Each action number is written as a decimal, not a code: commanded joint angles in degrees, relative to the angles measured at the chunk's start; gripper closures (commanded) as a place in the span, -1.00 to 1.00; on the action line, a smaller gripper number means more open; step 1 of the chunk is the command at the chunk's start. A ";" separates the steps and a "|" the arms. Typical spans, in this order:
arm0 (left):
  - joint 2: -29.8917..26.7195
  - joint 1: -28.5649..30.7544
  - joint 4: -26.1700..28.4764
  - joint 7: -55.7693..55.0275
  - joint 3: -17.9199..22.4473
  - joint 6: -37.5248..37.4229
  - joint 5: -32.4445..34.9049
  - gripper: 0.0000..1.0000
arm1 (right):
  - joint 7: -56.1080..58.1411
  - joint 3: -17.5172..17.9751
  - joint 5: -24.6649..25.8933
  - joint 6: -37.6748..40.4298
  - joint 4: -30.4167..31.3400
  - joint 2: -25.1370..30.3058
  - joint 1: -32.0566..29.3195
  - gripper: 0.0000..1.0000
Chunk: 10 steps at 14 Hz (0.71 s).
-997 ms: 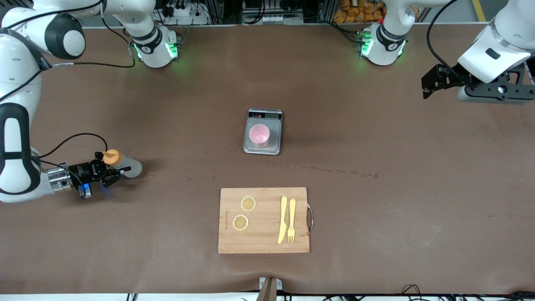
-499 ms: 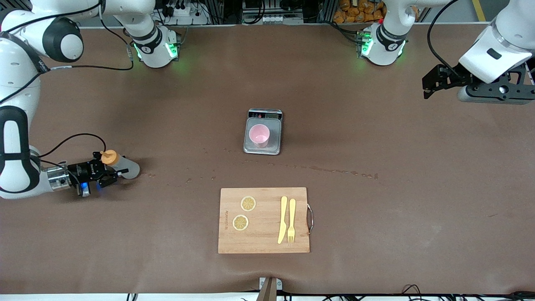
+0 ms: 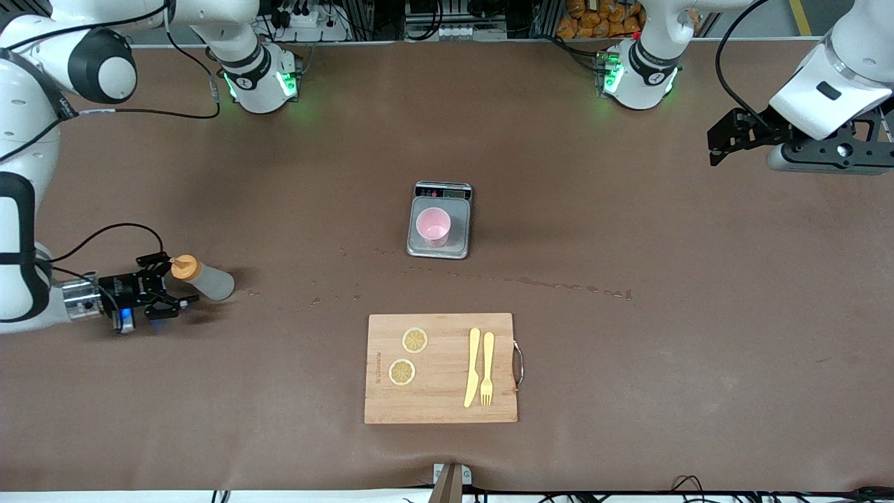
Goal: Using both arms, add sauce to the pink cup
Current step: 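Set the bottle down upright and open the right gripper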
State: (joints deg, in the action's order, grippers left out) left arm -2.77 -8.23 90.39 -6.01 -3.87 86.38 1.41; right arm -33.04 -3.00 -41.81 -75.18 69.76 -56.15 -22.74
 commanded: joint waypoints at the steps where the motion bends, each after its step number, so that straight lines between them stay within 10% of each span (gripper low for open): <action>1: -0.30 0.23 -0.57 0.38 0.01 -1.04 0.09 -1.00 | -0.01 0.45 3.13 4.50 -2.95 1.92 -2.92 -1.00; 10: -0.30 0.14 -0.66 0.30 0.01 -1.04 0.09 -1.00 | 0.34 1.06 11.14 12.34 -11.23 15.61 1.63 -1.00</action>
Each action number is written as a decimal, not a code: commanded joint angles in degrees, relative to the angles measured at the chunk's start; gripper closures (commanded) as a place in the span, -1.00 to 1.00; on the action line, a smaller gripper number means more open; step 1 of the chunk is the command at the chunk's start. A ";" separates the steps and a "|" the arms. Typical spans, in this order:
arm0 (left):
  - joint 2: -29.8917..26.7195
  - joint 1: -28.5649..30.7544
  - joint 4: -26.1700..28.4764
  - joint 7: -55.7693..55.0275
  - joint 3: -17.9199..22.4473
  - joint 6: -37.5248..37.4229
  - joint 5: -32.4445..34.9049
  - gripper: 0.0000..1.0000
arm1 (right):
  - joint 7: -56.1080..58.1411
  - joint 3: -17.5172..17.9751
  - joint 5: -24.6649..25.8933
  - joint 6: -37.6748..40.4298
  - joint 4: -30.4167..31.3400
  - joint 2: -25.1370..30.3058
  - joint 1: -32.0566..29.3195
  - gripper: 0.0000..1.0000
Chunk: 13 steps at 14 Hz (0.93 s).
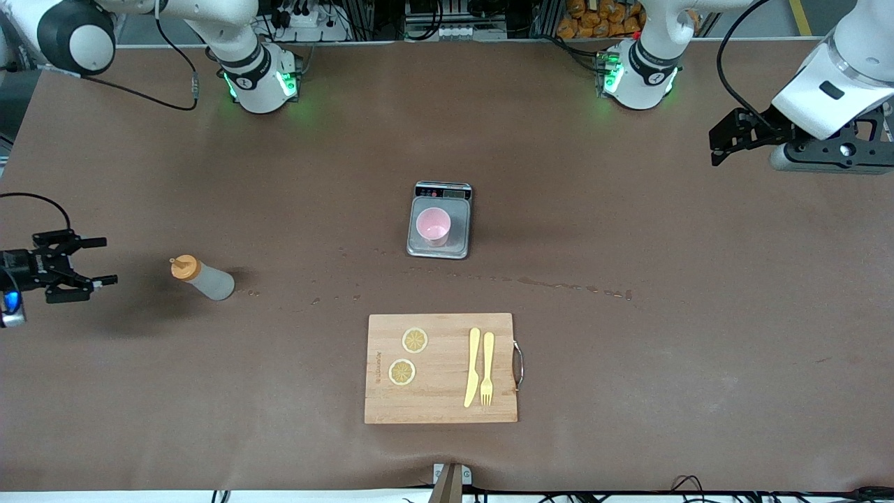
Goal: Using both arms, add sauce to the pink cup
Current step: 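Set the bottle down upright and open the right gripper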
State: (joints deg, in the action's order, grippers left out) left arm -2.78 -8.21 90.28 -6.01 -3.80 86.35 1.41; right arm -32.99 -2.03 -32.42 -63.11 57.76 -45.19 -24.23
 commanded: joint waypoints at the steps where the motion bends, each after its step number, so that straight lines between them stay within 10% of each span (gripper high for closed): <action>1: -0.29 0.13 -0.55 0.29 0.02 -1.00 0.09 -1.00 | 0.30 0.09 1.83 0.27 0.78 6.85 4.71 -1.00; 8: -0.21 0.13 -0.37 0.21 -0.07 -1.00 0.09 -1.00 | 0.30 -0.52 2.44 -0.34 0.78 16.26 15.51 -1.00; 13: -0.20 0.13 -0.37 0.29 -0.07 -1.00 0.09 -1.00 | 0.73 -0.17 16.84 -0.69 1.30 22.33 23.61 -1.00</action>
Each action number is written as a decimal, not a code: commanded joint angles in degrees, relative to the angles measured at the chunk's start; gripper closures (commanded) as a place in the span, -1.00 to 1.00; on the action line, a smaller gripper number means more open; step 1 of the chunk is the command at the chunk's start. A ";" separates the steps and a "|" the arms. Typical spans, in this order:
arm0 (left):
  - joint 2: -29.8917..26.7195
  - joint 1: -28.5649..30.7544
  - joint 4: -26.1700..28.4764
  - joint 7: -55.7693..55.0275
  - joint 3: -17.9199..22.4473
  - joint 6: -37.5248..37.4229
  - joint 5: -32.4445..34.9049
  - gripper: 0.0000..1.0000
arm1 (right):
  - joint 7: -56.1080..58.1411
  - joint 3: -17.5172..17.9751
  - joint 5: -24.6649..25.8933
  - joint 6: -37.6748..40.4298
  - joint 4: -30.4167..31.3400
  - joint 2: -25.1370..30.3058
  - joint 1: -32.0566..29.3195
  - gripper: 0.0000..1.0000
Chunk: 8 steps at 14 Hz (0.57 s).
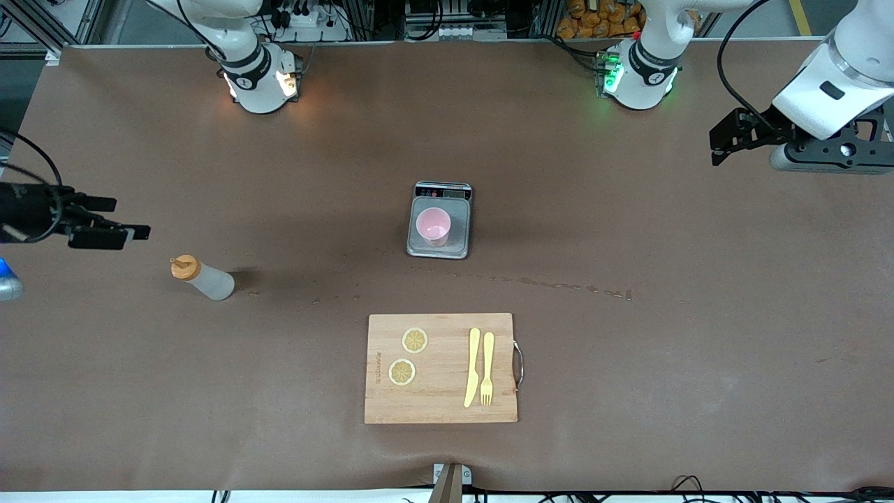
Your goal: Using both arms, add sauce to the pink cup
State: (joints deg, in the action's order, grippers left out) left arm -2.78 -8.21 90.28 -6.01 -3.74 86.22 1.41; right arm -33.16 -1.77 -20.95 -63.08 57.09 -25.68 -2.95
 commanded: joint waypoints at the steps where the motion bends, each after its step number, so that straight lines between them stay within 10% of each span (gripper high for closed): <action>1: -0.21 0.12 -0.37 0.29 -0.12 -0.88 0.09 -1.00 | 2.82 -0.43 6.53 -1.60 1.98 3.88 2.34 -1.00; 8: -0.21 0.12 -0.37 0.21 -0.04 -0.88 0.09 -1.00 | 30.77 -1.48 16.29 -11.17 11.27 15.38 1.72 -1.00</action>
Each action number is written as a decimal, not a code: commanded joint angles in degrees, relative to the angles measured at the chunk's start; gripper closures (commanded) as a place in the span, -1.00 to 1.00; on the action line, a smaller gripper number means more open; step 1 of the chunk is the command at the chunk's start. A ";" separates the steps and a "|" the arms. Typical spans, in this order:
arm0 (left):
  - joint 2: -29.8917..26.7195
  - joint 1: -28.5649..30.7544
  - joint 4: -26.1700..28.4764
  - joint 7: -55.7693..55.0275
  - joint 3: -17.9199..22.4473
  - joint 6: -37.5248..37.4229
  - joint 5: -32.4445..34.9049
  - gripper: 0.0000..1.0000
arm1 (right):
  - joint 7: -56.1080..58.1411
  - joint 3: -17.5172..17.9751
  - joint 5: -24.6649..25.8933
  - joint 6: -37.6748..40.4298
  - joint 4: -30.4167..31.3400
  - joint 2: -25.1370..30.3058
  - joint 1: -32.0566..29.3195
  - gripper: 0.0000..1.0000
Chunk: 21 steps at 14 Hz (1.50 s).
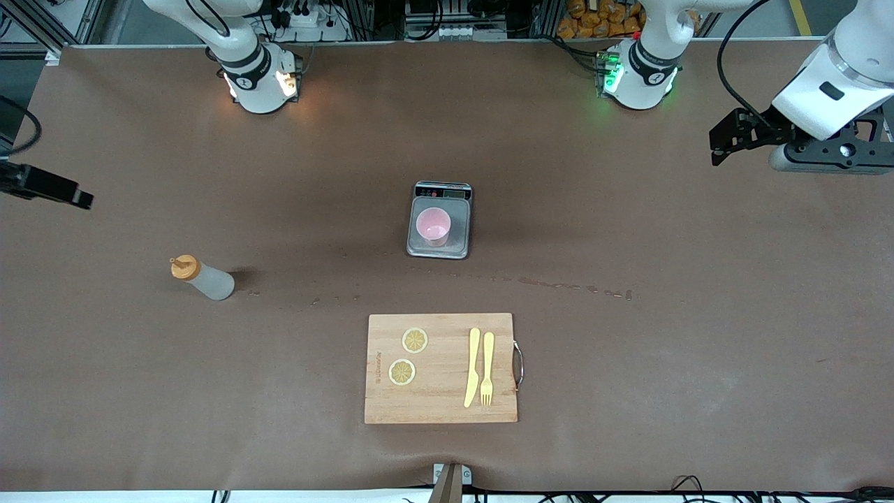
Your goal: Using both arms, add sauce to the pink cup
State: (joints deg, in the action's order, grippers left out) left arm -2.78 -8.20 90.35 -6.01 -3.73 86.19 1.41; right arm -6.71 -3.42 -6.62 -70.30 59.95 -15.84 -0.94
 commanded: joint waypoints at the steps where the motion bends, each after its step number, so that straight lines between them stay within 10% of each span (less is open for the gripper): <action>1: -0.21 0.12 -0.44 0.21 -0.05 -0.85 0.09 -1.00 | 4.43 0.17 2.74 -6.14 11.39 7.21 0.06 -1.00; 6: -0.21 0.03 -0.44 -0.23 -0.14 -1.02 0.09 -1.00 | 4.43 0.87 3.63 -17.14 25.74 14.79 0.32 -1.00; 21: -0.21 0.56 -0.44 0.29 -0.13 -1.02 0.09 -1.00 | 4.52 2.45 5.30 -21.99 26.19 14.44 1.02 -1.00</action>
State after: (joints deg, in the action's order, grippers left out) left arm -2.78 -7.99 90.35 -6.01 -3.64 86.03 1.41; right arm -2.74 -1.36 -2.00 -92.50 85.76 -2.63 -0.61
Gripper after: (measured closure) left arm 0.000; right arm 0.000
